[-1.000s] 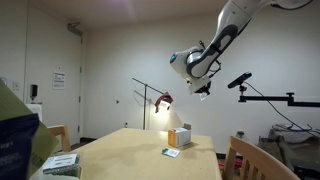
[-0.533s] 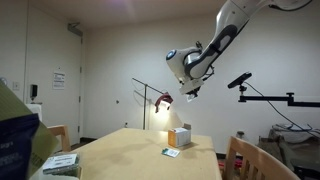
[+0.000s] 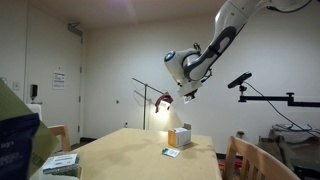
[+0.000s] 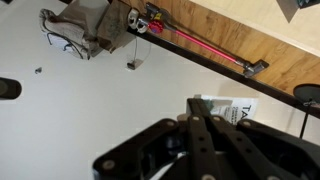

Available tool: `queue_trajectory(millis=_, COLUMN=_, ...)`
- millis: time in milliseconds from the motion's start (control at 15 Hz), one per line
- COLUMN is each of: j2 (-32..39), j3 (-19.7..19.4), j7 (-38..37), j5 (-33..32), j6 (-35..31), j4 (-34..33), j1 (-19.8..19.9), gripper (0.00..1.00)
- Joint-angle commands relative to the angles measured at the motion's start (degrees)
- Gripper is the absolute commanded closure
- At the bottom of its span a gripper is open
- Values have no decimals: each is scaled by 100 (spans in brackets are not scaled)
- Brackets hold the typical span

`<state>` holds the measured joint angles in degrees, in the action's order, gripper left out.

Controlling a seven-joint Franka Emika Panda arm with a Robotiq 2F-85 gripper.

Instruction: Pick the object on the table and put it in the box

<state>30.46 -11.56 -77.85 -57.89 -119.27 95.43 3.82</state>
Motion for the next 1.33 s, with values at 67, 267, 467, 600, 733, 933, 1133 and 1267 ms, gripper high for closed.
queue_trajectory(millis=67, j2=-2, j3=34, j7=3, j5=-10, j6=17, j4=-8, j1=28, gripper=100)
queue_trajectory(millis=267, j2=100, j3=103, j7=71, j5=-59, j6=-221, j4=-98, j1=29, gripper=100)
queue_trajectory(millis=467, j2=174, j3=168, j7=164, j5=-99, j6=-610, j4=-129, j1=19, gripper=100)
queue_trajectory(millis=600, j2=263, j3=199, j7=268, j5=-109, j6=-814, j4=-173, j1=-1, gripper=100)
queue_trajectory(millis=733, j2=408, j3=229, j7=503, j5=-82, j6=-953, j4=-249, j1=-22, gripper=100)
queue_trajectory(millis=933, j2=701, j3=246, j7=910, j5=-30, j6=-1061, j4=-422, j1=-64, gripper=100)
queue_trajectory(millis=1133, j2=989, j3=264, j7=1250, j5=23, j6=-1161, j4=-585, j1=-87, gripper=100)
queue_trajectory(millis=1267, j2=1166, j3=267, j7=1413, j5=46, j6=-1226, j4=-681, j1=-95, gripper=100)
